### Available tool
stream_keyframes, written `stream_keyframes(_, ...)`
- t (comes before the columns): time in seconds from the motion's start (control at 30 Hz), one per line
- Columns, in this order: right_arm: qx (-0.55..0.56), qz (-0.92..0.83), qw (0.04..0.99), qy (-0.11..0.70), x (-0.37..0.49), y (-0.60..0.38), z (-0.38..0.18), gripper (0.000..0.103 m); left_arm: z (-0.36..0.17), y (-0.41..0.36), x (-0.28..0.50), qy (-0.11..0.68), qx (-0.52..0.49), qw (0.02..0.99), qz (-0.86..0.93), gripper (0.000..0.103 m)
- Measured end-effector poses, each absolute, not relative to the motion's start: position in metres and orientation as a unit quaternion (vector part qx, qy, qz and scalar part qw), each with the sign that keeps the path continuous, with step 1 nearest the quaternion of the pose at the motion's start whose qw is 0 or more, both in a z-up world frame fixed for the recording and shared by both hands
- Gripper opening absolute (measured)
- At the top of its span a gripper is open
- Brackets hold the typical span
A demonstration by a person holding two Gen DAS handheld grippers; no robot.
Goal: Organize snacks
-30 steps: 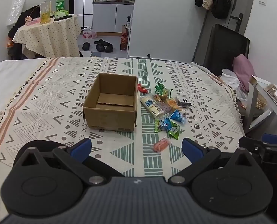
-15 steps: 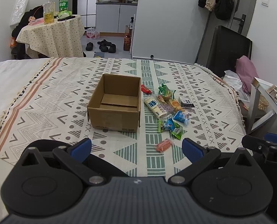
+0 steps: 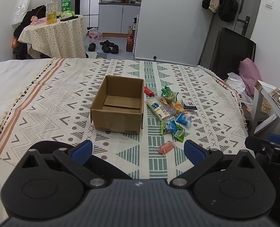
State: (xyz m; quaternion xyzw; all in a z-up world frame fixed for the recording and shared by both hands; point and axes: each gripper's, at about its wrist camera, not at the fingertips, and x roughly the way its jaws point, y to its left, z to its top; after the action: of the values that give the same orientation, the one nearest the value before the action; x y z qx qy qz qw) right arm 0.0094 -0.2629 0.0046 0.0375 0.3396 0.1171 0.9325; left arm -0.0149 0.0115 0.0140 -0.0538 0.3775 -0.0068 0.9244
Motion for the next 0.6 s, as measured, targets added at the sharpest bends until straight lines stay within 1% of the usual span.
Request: stream_keyframes(0.6, 0.042, 0.116, 0.933, 0.338, 0.0066, -0.2656, 0.0083, 0.103, 0.024, 0.0116, -0.0175, 0.37, -0.059, 0.927, -0.003, 0.103)
